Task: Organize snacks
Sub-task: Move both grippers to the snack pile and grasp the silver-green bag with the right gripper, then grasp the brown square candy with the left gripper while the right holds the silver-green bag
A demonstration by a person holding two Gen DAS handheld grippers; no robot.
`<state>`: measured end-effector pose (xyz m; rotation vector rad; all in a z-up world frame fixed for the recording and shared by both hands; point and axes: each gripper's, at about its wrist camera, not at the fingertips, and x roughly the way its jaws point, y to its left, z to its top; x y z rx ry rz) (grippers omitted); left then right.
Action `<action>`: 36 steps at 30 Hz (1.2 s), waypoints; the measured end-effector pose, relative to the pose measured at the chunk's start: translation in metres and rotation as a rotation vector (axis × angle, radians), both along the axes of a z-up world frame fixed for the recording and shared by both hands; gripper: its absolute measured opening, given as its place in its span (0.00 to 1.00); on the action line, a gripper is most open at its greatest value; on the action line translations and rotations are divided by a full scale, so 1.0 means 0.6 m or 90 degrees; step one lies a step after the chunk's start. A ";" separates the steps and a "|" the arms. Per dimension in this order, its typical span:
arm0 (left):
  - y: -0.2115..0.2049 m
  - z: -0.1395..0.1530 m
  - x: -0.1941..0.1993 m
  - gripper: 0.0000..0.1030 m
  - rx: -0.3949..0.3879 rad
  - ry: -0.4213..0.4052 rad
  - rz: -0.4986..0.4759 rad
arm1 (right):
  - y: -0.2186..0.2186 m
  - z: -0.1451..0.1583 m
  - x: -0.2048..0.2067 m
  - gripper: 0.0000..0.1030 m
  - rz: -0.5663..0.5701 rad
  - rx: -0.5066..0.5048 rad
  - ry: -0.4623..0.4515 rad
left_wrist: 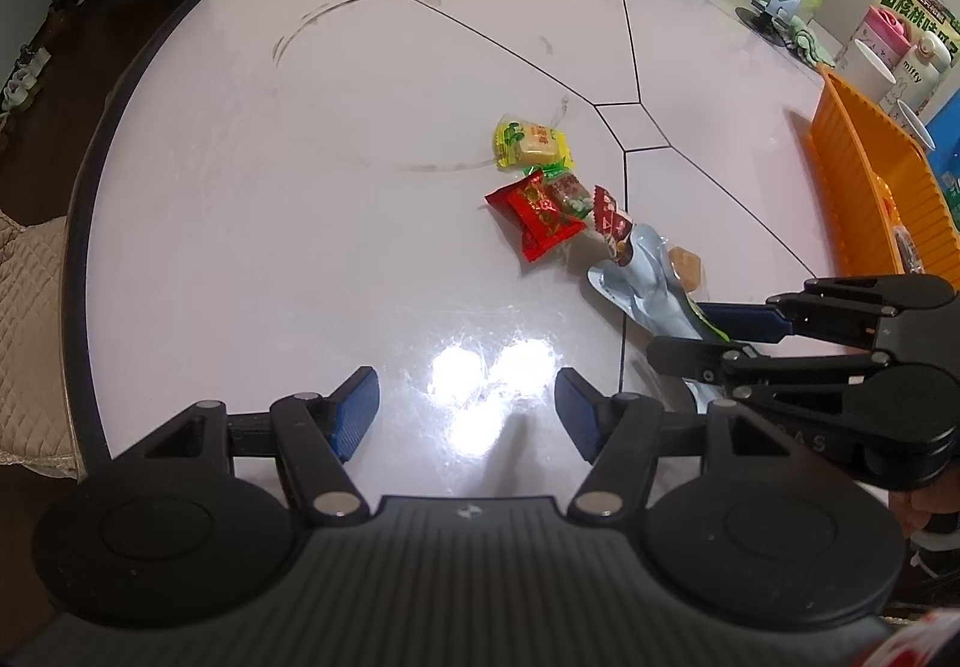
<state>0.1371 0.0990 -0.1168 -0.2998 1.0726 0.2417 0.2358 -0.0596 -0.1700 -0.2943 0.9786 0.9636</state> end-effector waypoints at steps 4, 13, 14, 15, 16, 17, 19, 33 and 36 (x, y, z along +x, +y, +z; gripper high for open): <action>-0.003 0.000 0.000 0.60 0.001 -0.001 -0.001 | -0.005 0.000 -0.008 0.24 0.005 0.004 -0.012; -0.033 0.006 0.008 0.60 0.002 -0.023 -0.039 | -0.066 0.029 -0.020 0.23 -0.059 0.052 -0.025; -0.038 0.007 0.011 0.60 0.002 -0.028 -0.046 | -0.076 0.032 -0.019 0.23 -0.075 0.055 -0.024; -0.044 0.008 0.013 0.59 0.001 -0.034 -0.053 | -0.090 0.036 -0.017 0.23 -0.096 0.060 -0.018; -0.051 0.010 0.016 0.59 0.000 -0.041 -0.063 | -0.100 0.040 -0.014 0.23 -0.111 0.065 -0.011; -0.059 0.011 0.020 0.59 0.001 -0.048 -0.079 | -0.110 0.043 -0.012 0.23 -0.127 0.070 -0.006; -0.076 0.011 0.030 0.59 0.007 -0.057 -0.107 | -0.131 0.051 -0.010 0.23 -0.155 0.073 -0.006; -0.149 -0.016 0.118 0.50 0.036 -0.105 -0.267 | -0.231 0.079 -0.008 0.23 -0.275 0.088 -0.005; -0.147 -0.030 0.137 0.46 0.036 -0.093 -0.264 | -0.243 0.080 -0.008 0.23 -0.288 0.090 -0.004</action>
